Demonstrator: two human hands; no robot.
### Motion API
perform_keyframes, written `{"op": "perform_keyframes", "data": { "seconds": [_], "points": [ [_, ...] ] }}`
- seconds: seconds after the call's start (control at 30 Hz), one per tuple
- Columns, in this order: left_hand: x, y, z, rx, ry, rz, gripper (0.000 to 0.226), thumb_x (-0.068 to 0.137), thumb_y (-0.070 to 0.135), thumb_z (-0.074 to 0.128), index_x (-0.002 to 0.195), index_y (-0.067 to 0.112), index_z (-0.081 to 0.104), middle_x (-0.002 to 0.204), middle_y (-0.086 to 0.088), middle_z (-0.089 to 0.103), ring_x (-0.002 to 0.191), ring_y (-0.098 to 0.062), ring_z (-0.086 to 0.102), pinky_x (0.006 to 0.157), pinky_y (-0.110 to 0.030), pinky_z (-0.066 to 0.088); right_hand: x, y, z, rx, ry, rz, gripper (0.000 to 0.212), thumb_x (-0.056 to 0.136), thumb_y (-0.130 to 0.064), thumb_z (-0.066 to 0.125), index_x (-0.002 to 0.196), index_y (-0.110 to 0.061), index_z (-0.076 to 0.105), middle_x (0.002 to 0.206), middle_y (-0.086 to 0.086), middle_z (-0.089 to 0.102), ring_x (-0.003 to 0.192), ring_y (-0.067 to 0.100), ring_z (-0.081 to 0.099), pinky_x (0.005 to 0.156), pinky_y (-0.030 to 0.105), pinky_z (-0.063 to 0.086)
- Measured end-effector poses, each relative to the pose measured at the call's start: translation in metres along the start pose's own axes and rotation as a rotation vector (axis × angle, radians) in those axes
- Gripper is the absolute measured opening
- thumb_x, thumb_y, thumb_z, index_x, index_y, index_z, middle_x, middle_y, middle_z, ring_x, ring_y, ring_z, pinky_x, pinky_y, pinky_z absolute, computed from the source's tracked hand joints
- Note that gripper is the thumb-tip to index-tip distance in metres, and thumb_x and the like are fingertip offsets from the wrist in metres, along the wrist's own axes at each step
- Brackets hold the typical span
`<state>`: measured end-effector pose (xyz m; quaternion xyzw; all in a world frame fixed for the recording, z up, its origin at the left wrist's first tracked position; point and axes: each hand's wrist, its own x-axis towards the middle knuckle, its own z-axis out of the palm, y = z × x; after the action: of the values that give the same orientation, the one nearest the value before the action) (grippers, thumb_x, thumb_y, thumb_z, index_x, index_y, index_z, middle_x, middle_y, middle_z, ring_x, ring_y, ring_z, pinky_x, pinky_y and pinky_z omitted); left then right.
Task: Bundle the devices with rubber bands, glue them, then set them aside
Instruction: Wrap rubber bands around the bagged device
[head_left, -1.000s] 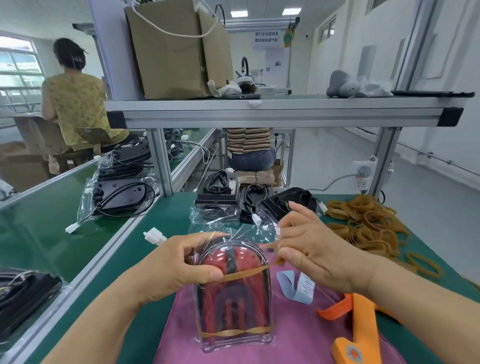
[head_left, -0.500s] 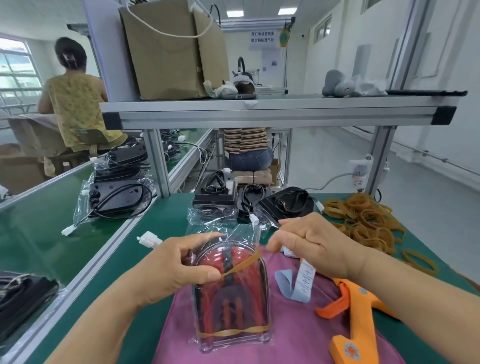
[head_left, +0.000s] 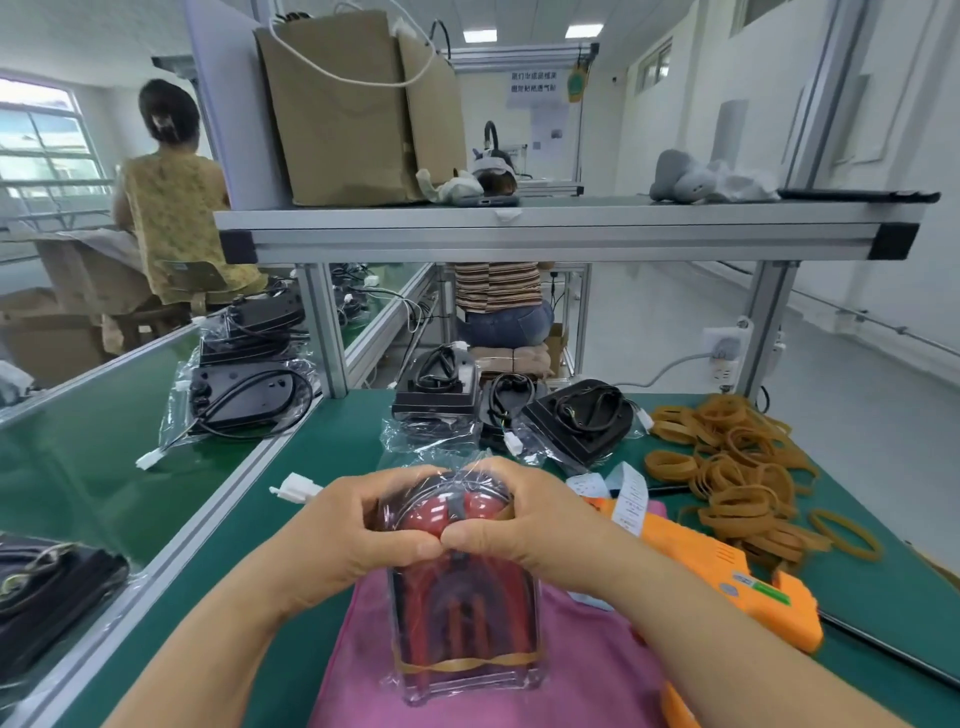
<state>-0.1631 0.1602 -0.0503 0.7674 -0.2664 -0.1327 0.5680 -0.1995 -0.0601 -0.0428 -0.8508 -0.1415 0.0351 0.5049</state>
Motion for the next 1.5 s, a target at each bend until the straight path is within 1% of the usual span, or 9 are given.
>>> {"op": "perform_keyframes", "data": {
  "seconds": [0.17, 0.4, 0.57, 0.73, 0.9, 1.07, 1.13, 1.23, 1.5],
  "points": [
    [-0.001, -0.014, 0.004, -0.190, 0.299, -0.053, 0.027, 0.082, 0.041, 0.074, 0.104, 0.027, 0.078, 0.105, -0.004, 0.076, 0.093, -0.017, 0.073, 0.077, -0.024, 0.055, 0.000, 0.006, -0.001, 0.159, -0.054, 0.029, 0.054, 0.067, -0.050, 0.080, 0.116, -0.038, 0.061, 0.096, -0.016, 0.075, 0.086, 0.001, 0.070, 0.073, 0.016, 0.053],
    [-0.004, -0.026, 0.013, -0.749, 0.574, -0.042, 0.030, 0.102, 0.014, 0.040, 0.118, -0.001, 0.061, 0.111, -0.019, 0.072, 0.103, -0.027, 0.072, 0.086, -0.039, 0.052, 0.002, 0.033, -0.008, 0.669, 0.020, 0.019, 0.042, 0.073, -0.009, 0.074, 0.114, -0.014, 0.069, 0.105, 0.017, 0.073, 0.090, 0.026, 0.071, 0.080, 0.033, 0.058],
    [-0.008, -0.016, 0.027, -0.539, 0.570, 0.038, 0.030, 0.102, 0.011, 0.043, 0.109, 0.008, 0.072, 0.107, -0.014, 0.074, 0.102, -0.025, 0.072, 0.079, -0.032, 0.061, 0.004, 0.051, -0.008, 0.920, 0.012, -0.065, 0.081, 0.053, -0.027, 0.096, 0.120, 0.003, 0.061, 0.097, 0.022, 0.069, 0.082, 0.027, 0.069, 0.075, 0.037, 0.059],
    [-0.016, 0.005, 0.039, -0.199, 0.465, 0.145, 0.032, 0.095, 0.007, 0.059, 0.097, 0.033, 0.078, 0.099, 0.001, 0.077, 0.097, -0.012, 0.072, 0.082, -0.018, 0.055, 0.007, 0.063, -0.001, 1.082, -0.008, -0.121, 0.043, 0.061, -0.046, 0.090, 0.075, -0.008, 0.076, 0.067, 0.010, 0.071, 0.062, 0.019, 0.071, 0.061, 0.032, 0.060],
    [-0.019, 0.017, 0.050, 0.012, 0.378, 0.196, 0.023, 0.085, 0.029, 0.063, 0.100, 0.040, 0.075, 0.108, 0.011, 0.074, 0.108, -0.014, 0.065, 0.092, -0.027, 0.051, 0.008, 0.068, -0.001, 1.084, 0.101, 0.011, 0.058, 0.047, -0.066, 0.089, 0.062, -0.011, 0.074, 0.059, 0.008, 0.068, 0.063, 0.023, 0.072, 0.063, 0.039, 0.061],
    [-0.015, 0.027, 0.054, 0.208, 0.364, 0.306, 0.030, 0.088, 0.015, 0.072, 0.106, 0.038, 0.075, 0.104, 0.016, 0.072, 0.102, -0.010, 0.066, 0.084, -0.016, 0.049, 0.006, 0.065, -0.001, 1.179, 0.081, 0.149, 0.104, 0.068, -0.066, 0.077, 0.109, 0.025, 0.048, 0.097, 0.036, 0.042, 0.089, 0.039, 0.049, 0.085, 0.049, 0.046],
    [-0.011, 0.031, 0.052, 0.328, 0.360, 0.391, 0.028, 0.087, 0.009, 0.072, 0.109, 0.026, 0.077, 0.100, 0.014, 0.072, 0.098, -0.007, 0.067, 0.084, -0.016, 0.050, 0.006, 0.060, 0.000, 1.249, 0.078, 0.198, 0.097, 0.079, -0.062, 0.063, 0.129, 0.017, 0.039, 0.106, 0.030, 0.035, 0.087, 0.034, 0.044, 0.084, 0.046, 0.045],
    [-0.005, 0.039, 0.050, 0.525, 0.335, 0.514, 0.021, 0.087, 0.012, 0.071, 0.106, 0.013, 0.078, 0.096, 0.010, 0.071, 0.090, -0.003, 0.067, 0.082, -0.021, 0.054, 0.005, 0.057, 0.000, 1.325, 0.054, 0.281, 0.079, 0.080, -0.059, 0.061, 0.135, -0.008, 0.039, 0.103, 0.023, 0.042, 0.085, 0.030, 0.046, 0.083, 0.046, 0.046],
    [-0.001, 0.048, 0.059, 0.751, 0.427, 0.613, 0.019, 0.090, 0.022, 0.060, 0.086, 0.013, 0.076, 0.078, 0.006, 0.067, 0.065, -0.011, 0.062, 0.055, -0.030, 0.054, 0.004, 0.055, 0.002, 1.308, 0.005, 0.305, 0.097, 0.071, -0.054, 0.077, 0.139, 0.005, 0.044, 0.103, 0.022, 0.049, 0.090, 0.030, 0.049, 0.088, 0.045, 0.044]
  ]
}}
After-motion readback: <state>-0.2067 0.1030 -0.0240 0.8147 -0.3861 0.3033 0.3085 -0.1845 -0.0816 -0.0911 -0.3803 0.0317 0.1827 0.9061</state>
